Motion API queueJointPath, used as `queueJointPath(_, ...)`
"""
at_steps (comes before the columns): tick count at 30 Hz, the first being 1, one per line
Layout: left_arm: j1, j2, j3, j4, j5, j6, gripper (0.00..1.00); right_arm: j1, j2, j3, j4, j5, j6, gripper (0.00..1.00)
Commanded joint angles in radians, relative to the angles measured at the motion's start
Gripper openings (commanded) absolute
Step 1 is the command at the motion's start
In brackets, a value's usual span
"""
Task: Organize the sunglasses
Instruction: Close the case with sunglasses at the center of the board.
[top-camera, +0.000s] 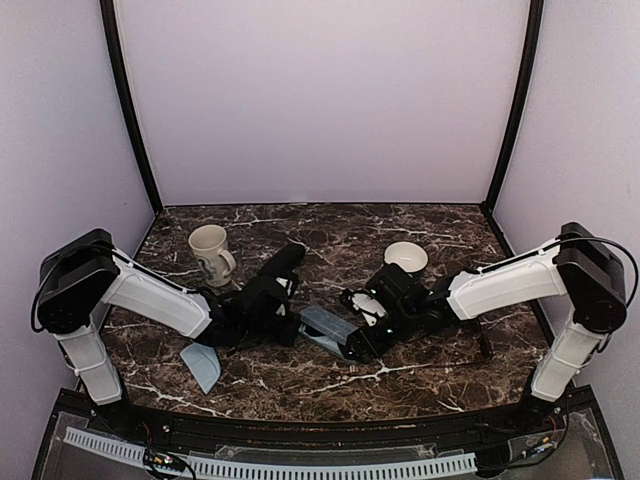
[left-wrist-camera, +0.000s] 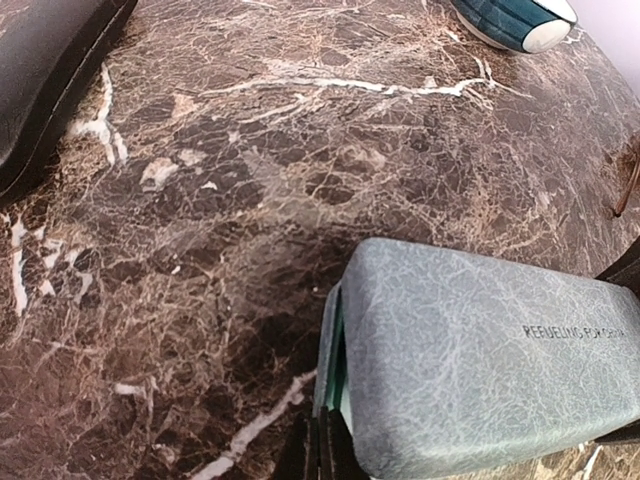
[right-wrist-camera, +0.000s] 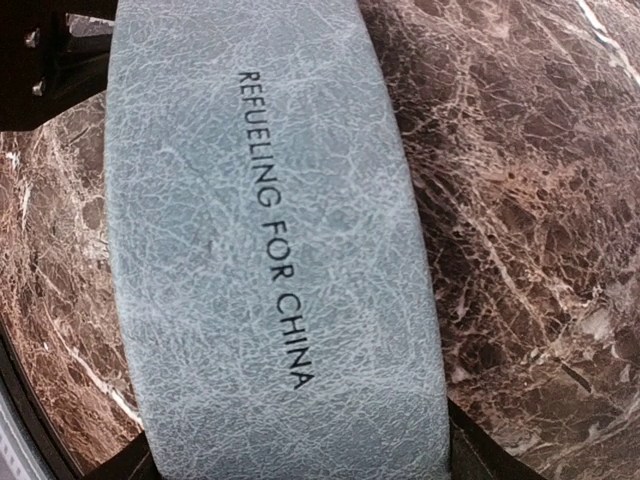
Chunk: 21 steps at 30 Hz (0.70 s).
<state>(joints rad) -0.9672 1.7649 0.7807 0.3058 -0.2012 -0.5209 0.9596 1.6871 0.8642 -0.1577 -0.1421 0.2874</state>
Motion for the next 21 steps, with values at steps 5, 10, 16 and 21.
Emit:
queueJointPath(5,-0.005,-0.042,-0.026,-0.052,-0.013,-0.015,0.12,-0.012,0.014,-0.025,0.029,-0.006,-0.004,0.68)
queueJointPath(10,-0.007,-0.063,-0.033,-0.063,-0.014,-0.028,0.24,-0.011,0.016,-0.035,0.034,-0.001,0.004,0.68)
queueJointPath(16,-0.009,-0.082,-0.041,-0.073,-0.017,-0.034,0.27,-0.013,0.005,-0.042,0.037,-0.006,0.011,0.74)
queueJointPath(21,-0.010,-0.083,-0.041,-0.075,-0.020,-0.036,0.29,-0.012,0.008,-0.046,0.046,-0.025,0.021,0.77)
